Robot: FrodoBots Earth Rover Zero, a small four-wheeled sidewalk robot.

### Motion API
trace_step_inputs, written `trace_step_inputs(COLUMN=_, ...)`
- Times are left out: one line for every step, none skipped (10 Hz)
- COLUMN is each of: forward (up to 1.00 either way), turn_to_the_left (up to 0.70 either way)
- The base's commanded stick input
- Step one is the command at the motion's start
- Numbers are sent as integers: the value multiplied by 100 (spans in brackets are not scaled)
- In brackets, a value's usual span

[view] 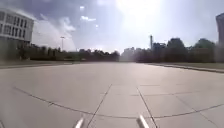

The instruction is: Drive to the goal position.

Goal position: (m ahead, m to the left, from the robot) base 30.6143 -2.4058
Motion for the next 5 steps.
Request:
trace_step_inputs(forward=70, turn_to_the_left=0)
trace_step_inputs(forward=70, turn_to_the_left=0)
trace_step_inputs(forward=70, turn_to_the_left=0)
trace_step_inputs(forward=70, turn_to_the_left=0)
trace_step_inputs(forward=70, turn_to_the_left=0)
